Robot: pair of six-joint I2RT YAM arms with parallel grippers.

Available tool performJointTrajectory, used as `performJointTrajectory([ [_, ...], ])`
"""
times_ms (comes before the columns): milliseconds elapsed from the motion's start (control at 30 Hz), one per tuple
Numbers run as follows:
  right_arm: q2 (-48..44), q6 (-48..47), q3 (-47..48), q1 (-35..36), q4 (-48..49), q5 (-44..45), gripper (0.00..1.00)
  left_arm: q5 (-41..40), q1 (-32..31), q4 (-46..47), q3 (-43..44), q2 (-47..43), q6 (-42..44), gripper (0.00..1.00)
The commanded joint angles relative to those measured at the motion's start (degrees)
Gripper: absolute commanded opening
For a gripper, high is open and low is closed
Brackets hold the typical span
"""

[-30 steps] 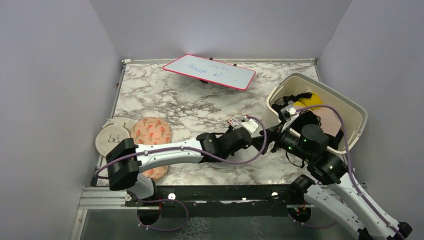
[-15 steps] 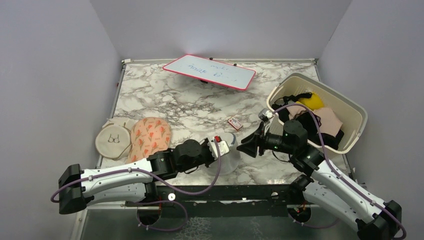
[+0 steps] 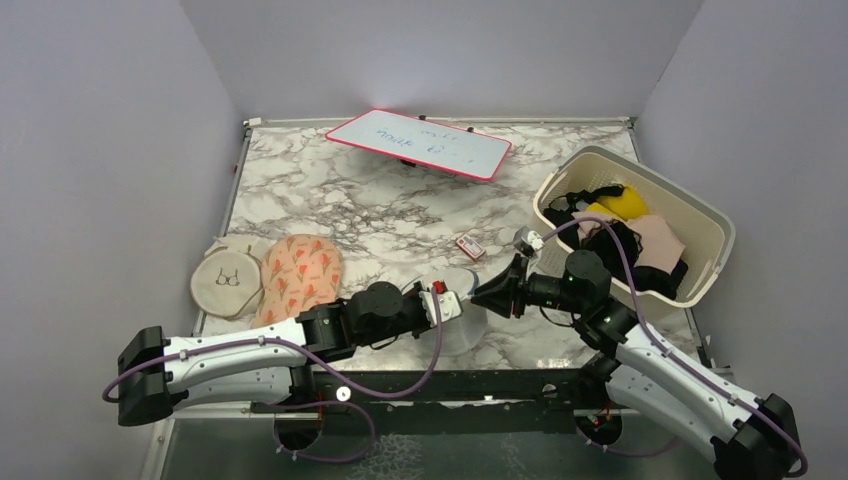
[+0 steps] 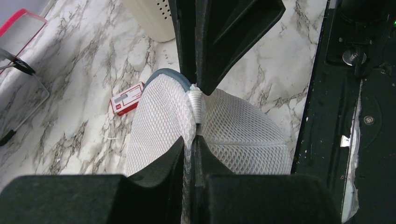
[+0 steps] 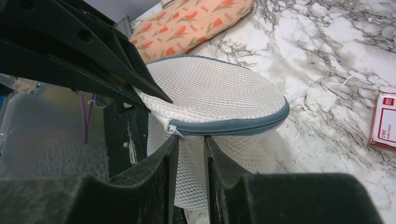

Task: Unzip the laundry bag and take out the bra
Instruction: Pick up the laundry bag at the center of the board, then unzip the laundry bag at the center of the board.

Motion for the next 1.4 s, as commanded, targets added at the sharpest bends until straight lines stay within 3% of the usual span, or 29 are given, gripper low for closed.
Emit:
performJointTrajectory([
  [0, 2.1, -2.64, 1.22, 0.16, 2.57, -4.73, 0.24, 0.13, -0.35, 2.6, 1.56, 0.38, 0.94, 0.0],
  [300, 3.99, -4.89, 1.22, 0.2, 3.59, -12.23, 0.27, -1.01, -0.49, 2.16, 1.72, 1.1, 1.27, 0.0],
  [600, 1.97, -4.01, 0.67, 0.2, 5.59, -8.51, 0.24, -0.96, -0.57, 1.26, 1.99, 1.08, 1.5, 0.0],
  [833, 0.23, -2.07, -0.28, 0.14, 5.01, -5.34, 0.1, -0.76, -0.62, 1.46, 1.9, 0.58, 1.39, 0.0],
  [1367, 2.91, -1.32, -1.19, 0.16, 7.66, -7.07, 0.09, -1.3, -1.09, 1.49, 1.99, 0.22, 1.45, 0.0],
])
